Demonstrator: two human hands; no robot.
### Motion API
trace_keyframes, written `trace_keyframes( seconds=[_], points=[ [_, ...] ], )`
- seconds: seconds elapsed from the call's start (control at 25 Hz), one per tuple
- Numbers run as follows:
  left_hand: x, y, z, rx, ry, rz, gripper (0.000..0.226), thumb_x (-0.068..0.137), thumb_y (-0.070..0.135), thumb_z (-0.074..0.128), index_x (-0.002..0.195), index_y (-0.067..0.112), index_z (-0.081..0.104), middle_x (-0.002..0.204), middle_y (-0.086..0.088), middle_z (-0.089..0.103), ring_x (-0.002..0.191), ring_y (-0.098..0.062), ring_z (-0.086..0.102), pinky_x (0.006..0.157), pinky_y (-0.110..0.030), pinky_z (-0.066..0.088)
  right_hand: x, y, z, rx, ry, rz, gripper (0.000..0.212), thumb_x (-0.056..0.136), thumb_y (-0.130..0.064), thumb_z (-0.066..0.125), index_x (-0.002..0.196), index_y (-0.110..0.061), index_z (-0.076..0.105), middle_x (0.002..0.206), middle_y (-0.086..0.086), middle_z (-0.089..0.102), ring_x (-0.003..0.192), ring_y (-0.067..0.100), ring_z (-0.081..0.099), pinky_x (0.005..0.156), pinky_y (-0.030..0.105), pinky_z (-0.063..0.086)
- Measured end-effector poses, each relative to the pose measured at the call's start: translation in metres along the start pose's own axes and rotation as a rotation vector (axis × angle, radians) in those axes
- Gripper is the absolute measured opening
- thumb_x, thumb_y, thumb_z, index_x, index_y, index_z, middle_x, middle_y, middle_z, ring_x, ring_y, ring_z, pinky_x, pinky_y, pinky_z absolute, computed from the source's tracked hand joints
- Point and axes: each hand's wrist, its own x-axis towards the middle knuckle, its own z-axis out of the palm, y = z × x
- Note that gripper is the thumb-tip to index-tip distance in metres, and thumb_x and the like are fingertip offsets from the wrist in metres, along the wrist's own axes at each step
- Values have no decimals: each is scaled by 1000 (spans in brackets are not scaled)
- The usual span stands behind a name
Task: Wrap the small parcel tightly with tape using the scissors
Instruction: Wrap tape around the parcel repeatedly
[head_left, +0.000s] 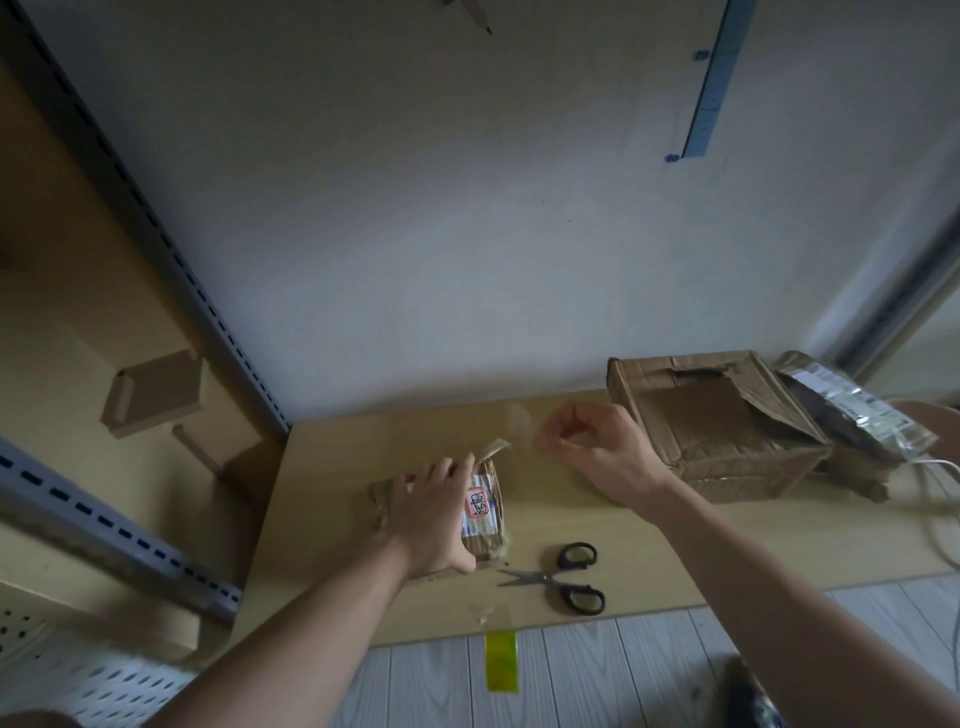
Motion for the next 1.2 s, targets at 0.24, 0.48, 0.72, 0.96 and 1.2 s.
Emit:
trace_keyframes(
  seconds=[0.24,0.48,0.72,0.96,1.2],
  points=[
    [7,21,-32,-1188,-94,77,83,74,42,61,149,28,30,153,3,34,145,-17,34,111,-39,36,-6,6,-5,124,-148,106,8,77,-14,78,76,-11,71,73,16,70,63,10,53,58,22,41],
    [-3,35,-47,-1844,-305,58,51,85,13,56,136,3,52,116,-19,66,100,-29,64,76,-36,50,-7,7,-14,136,-254,186,12,84,1,69,80,-8,63,73,14,68,51,3,50,47,16,34],
    [-2,35,-42,-1718,-1,-155,14,88,-5,66,100,2,64,82,-10,72,64,-16,70,60,-24,58,-9,19,-11,138,-187,225,15,89,-14,72,80,-8,61,71,6,70,61,7,62,51,19,40],
    [-3,20,-33,-1284,239,-415,17,80,-1,79,90,8,68,86,-11,76,70,-16,71,68,-30,60,-5,35,21,71,-72,333,14,85,-12,77,75,-8,67,61,5,67,57,13,62,49,23,44],
    [0,5,-22,-938,272,-499,27,76,13,86,84,25,63,76,8,74,74,-13,72,67,-32,57,-1,48,55,-1,4,467,13,79,-22,82,74,-18,71,63,2,73,54,10,64,49,24,47]
  ],
)
